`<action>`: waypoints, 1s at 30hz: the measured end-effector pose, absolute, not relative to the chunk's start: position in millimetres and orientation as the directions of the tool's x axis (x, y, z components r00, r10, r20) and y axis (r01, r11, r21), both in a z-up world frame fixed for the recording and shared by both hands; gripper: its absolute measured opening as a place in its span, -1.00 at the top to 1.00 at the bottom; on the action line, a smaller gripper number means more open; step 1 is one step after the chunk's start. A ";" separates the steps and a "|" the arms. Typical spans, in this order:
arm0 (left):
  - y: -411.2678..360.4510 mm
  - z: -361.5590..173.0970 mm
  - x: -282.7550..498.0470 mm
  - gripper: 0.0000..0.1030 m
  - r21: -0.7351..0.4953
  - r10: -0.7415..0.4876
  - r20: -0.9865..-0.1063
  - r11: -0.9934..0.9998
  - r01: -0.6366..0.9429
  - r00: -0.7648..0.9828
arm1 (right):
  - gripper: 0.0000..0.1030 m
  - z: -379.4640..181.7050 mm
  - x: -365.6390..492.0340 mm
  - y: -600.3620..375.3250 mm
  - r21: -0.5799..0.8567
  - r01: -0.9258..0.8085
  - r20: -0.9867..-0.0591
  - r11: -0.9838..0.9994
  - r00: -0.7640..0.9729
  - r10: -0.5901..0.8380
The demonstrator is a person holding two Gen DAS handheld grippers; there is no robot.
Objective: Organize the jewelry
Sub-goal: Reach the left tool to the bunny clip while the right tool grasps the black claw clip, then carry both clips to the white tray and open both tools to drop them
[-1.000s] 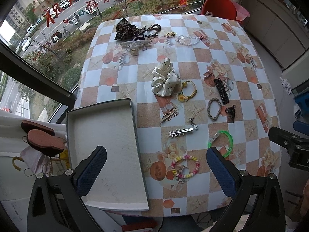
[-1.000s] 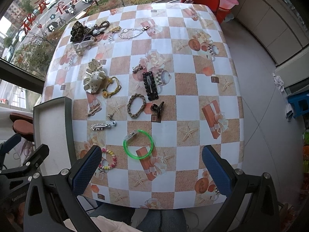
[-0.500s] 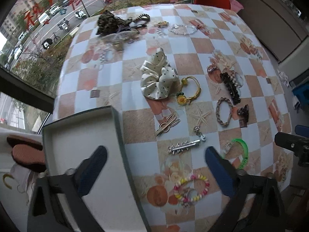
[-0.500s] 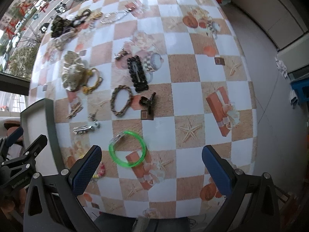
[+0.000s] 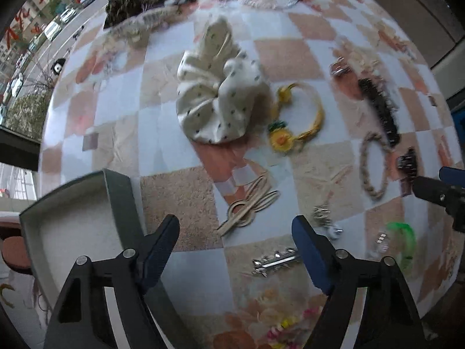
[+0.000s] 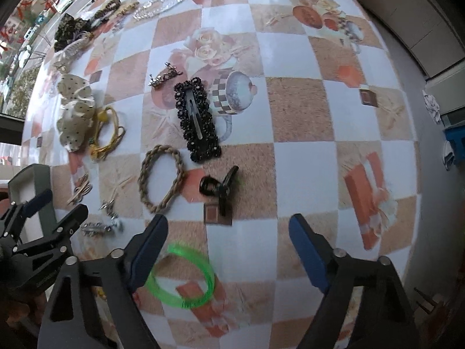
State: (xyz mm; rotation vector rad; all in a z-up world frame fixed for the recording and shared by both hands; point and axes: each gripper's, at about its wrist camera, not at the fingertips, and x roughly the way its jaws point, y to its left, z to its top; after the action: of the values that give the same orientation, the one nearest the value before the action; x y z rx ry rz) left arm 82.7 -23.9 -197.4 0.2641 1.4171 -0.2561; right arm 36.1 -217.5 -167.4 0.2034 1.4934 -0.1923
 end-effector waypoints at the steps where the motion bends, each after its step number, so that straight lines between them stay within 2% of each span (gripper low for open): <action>1: -22.5 -201.1 83.8 -0.63 0.023 -0.021 -0.991 0.945 0.327 0.131 | -0.52 -171.1 38.1 -217.6 0.019 0.252 -0.998 0.967 0.069 0.002; 5: -17.9 -206.9 86.6 -0.63 -0.015 -0.059 -0.990 0.949 0.314 0.130 | -0.48 -183.1 45.0 -216.0 0.014 0.247 -0.997 0.969 0.073 -0.004; 10: -21.3 -205.8 87.0 -0.60 -0.020 -0.075 -0.987 0.937 0.348 0.145 | -0.31 -191.4 48.8 -211.5 -0.035 0.222 -0.994 0.974 0.095 -0.058; 11: -22.3 -204.7 86.5 -0.51 -0.022 -0.080 -0.985 0.935 0.353 0.151 | -0.27 -192.2 49.0 -206.4 -0.054 0.219 -0.993 0.974 0.094 -0.076; 12: -21.5 -203.8 84.5 -0.33 -0.023 -0.084 -0.984 0.934 0.357 0.157 | -0.16 -192.1 49.2 -203.5 -0.062 0.214 -0.991 0.975 0.100 -0.085; 13: -23.0 -201.7 84.0 -0.22 -0.023 -0.089 -0.982 0.931 0.364 0.164 | 0.02 -191.7 49.2 -202.6 -0.059 0.212 -0.991 0.975 0.107 -0.083; 14: -25.2 -199.9 83.6 -0.01 -0.023 -0.091 -0.982 0.928 0.371 0.167 | 0.12 -191.8 49.4 -201.2 -0.064 0.208 -0.990 0.976 0.111 -0.089; 15: -27.7 -197.5 83.3 0.19 -0.025 -0.094 -0.981 0.927 0.374 0.167 | 0.32 -191.6 50.0 -200.5 -0.064 0.203 -0.989 0.977 0.116 -0.089; 16: -29.7 -196.2 83.2 0.26 -0.027 -0.098 -0.981 0.925 0.378 0.170 | 0.48 -191.3 49.1 -197.2 -0.065 0.202 -0.989 0.977 0.118 -0.090; 17: -30.6 -195.6 83.4 0.30 -0.029 -0.100 -0.981 0.925 0.380 0.169 | 0.52 -191.2 50.2 -196.7 -0.064 0.202 -0.989 0.977 0.117 -0.089; 18: -32.4 -192.2 81.0 0.34 -0.031 -0.102 -0.981 0.925 0.379 0.168 | 0.52 -191.0 51.3 -196.3 -0.061 0.203 -0.989 0.977 0.118 -0.086; 20: -32.5 -190.6 80.9 0.56 -0.030 -0.102 -0.980 0.926 0.375 0.172 | 0.52 -189.0 53.2 -192.9 -0.057 0.206 -0.989 0.977 0.122 -0.083; 30: -25.0 -166.6 74.2 0.56 -0.109 -0.175 -0.967 0.940 0.322 0.184 | 0.52 -153.3 28.7 -221.5 0.046 0.265 -0.989 0.963 0.149 0.007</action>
State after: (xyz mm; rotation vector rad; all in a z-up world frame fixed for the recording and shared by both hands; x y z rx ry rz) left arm 74.2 -25.0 -166.6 0.1291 1.3412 -0.3521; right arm 28.7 -221.5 -153.3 0.2299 1.4131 -0.1883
